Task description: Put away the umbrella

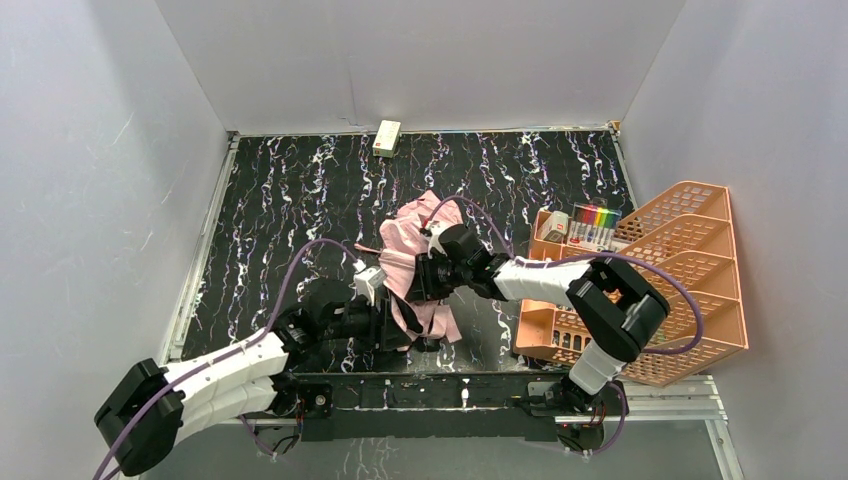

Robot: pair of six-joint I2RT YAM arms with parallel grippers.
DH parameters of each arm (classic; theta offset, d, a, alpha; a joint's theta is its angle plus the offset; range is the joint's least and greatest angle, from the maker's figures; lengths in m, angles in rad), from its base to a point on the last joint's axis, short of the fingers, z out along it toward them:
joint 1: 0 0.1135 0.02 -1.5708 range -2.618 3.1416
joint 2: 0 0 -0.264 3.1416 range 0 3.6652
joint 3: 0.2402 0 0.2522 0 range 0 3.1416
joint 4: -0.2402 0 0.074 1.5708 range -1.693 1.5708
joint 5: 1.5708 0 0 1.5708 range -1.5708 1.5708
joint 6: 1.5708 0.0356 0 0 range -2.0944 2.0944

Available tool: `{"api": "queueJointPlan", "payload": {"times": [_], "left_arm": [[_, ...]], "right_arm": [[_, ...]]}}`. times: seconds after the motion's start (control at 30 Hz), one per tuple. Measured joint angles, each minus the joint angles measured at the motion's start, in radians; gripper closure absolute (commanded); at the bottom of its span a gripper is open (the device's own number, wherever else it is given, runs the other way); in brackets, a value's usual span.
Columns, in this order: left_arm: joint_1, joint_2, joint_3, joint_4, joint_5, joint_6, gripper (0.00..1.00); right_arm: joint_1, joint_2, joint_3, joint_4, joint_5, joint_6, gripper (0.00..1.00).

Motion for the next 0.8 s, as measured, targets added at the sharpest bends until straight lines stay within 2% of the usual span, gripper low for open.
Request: {"api": "queueJointPlan", "payload": {"times": [0.1, 0.3, 0.37, 0.6, 0.8], "left_arm": [[0.000, -0.028, 0.000, -0.018, -0.014, -0.003, 0.41], [0.000, -0.118, 0.000, -0.072, -0.077, -0.026, 0.11], [0.000, -0.136, 0.001, -0.082, -0.095, -0.040, 0.07], [-0.004, -0.138, 0.035, -0.134, -0.183, -0.087, 0.07], [-0.006, -0.115, 0.071, -0.157, -0.350, -0.169, 0.22]], "right_arm": [[0.007, 0.018, 0.000, 0.019, 0.002, 0.010, 0.68], [0.011, 0.037, 0.000, 0.016, 0.055, 0.025, 0.65], [0.013, 0.049, 0.000, 0.005, 0.087, 0.040, 0.65], [0.016, 0.064, -0.006, -0.013, 0.159, 0.084, 0.65], [0.018, 0.061, -0.034, 0.028, 0.157, 0.087, 0.63]]}}
